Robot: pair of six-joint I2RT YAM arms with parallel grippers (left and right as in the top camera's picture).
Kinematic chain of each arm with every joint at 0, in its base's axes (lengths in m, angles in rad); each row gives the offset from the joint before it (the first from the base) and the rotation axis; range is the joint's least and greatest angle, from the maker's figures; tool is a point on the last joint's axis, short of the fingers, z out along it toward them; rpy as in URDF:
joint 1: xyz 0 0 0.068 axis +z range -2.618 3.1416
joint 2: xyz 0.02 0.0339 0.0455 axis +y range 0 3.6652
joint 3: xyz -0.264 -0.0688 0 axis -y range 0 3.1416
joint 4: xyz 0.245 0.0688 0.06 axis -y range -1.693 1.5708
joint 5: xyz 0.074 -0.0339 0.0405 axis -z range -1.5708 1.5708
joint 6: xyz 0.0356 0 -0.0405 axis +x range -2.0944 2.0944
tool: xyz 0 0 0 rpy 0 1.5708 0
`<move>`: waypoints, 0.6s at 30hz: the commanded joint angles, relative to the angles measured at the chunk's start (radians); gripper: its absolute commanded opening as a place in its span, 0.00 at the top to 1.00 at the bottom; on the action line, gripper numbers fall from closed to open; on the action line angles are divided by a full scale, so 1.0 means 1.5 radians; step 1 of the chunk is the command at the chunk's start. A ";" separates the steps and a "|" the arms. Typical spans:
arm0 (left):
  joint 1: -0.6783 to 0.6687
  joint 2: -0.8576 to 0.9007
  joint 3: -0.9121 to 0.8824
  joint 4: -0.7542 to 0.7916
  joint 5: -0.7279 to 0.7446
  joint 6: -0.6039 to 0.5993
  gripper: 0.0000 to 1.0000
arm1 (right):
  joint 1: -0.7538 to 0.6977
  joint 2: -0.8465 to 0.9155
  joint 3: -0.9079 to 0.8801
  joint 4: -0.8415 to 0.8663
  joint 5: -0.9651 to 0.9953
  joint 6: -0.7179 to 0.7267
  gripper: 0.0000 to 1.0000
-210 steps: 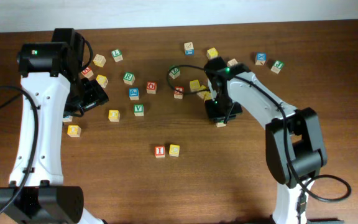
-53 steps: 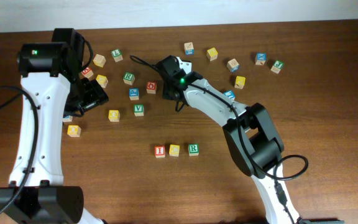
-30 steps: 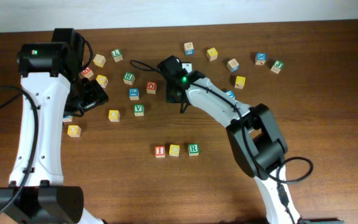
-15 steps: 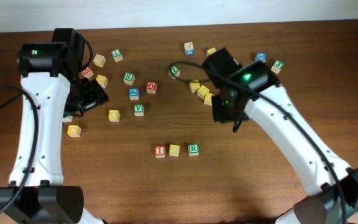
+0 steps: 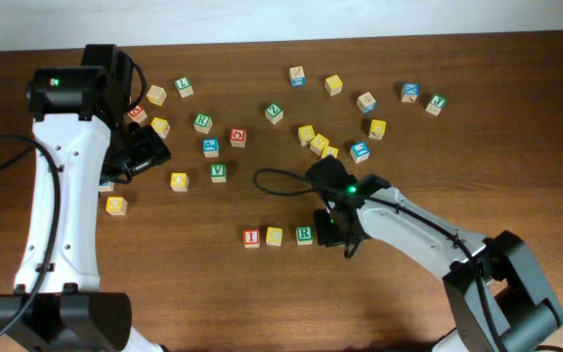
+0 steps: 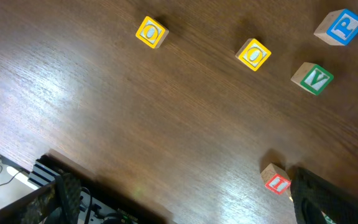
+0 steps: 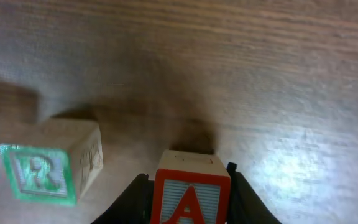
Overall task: Spell out ICRA
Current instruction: 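Carry the red A block and place it right of the R block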
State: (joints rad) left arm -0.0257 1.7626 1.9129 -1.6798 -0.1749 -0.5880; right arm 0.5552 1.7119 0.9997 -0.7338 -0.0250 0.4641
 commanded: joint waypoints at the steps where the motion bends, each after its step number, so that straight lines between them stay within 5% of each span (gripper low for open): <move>1: 0.002 0.003 -0.001 -0.001 -0.003 -0.009 0.01 | 0.001 -0.006 -0.014 0.027 -0.005 0.003 0.74; 18: 0.002 0.003 -0.001 -0.001 -0.003 -0.009 0.01 | 0.001 -0.006 -0.014 0.058 -0.054 0.031 0.68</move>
State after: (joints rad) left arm -0.0257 1.7626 1.9129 -1.6798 -0.1749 -0.5880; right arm 0.5552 1.7119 0.9833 -0.6491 -0.0963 0.4755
